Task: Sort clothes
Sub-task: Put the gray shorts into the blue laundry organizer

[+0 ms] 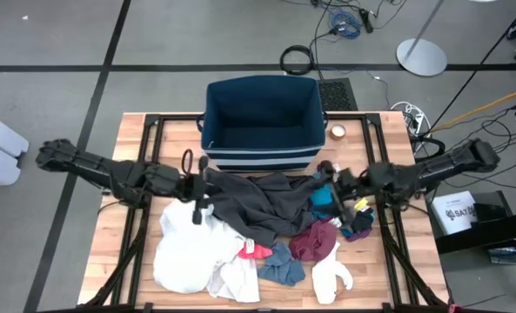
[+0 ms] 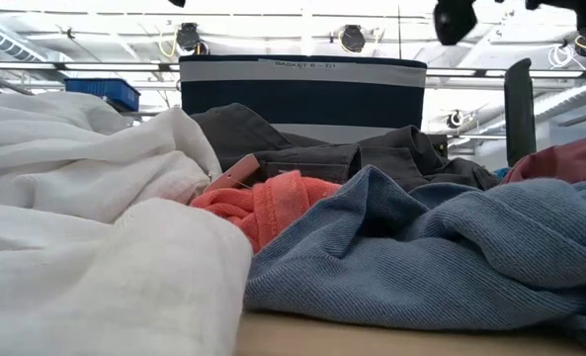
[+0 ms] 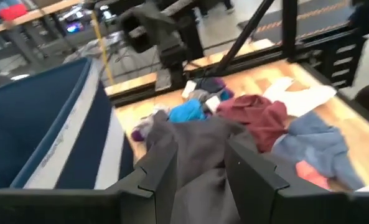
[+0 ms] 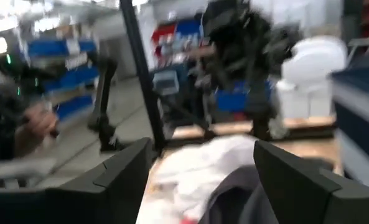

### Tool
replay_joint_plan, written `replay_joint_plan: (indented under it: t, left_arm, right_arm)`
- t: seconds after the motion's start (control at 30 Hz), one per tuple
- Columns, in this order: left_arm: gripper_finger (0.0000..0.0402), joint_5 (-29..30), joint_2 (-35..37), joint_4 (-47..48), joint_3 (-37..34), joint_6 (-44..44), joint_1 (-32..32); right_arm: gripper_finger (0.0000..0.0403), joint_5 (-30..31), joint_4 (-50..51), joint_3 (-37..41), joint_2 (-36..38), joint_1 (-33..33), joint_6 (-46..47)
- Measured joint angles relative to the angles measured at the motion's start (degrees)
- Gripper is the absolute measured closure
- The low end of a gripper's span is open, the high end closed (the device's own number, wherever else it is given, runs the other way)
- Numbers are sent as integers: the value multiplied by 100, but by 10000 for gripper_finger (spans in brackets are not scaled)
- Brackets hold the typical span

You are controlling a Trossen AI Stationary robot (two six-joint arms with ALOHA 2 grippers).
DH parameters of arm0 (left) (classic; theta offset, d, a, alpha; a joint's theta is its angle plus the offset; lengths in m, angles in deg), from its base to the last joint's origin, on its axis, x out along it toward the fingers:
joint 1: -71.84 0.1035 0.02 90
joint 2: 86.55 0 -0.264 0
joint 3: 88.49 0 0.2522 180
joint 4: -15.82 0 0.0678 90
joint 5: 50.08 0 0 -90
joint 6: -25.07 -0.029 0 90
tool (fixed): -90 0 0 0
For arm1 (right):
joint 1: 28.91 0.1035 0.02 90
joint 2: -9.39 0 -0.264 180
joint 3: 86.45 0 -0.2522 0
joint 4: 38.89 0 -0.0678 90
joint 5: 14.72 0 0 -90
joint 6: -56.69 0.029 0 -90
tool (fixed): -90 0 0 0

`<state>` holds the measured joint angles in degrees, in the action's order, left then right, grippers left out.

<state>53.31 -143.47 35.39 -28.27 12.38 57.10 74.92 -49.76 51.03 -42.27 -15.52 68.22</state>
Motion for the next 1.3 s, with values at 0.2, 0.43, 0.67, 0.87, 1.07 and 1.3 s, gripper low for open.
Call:
replay_joint_plan:
  t: [0.2,0.43,0.67,0.87,1.07,1.3]
  left_arm:
    - [261,644,-10,685,3,711,-150]
    - [261,671,-17,387,-126,1226,-142]
    - [261,703,-164,113,-181,1364,-190]
    - [261,712,-375,43,-181,1343,-184]
    - [261,710,-416,-375,-181,946,-186]
    - [261,654,-415,-710,-181,726,-186]
  right_arm:
    - [131,51,2253,-934,-994,191,-2]
    - [131,86,4377,-1373,-1725,211,411]
    - [150,298,5394,-1402,-1984,540,1034]
    - [169,1271,5114,-1411,-2203,844,1683]
    - [178,1407,4781,-1410,-2803,980,1897]
    - [243,1385,4577,-1409,-3300,998,2474]
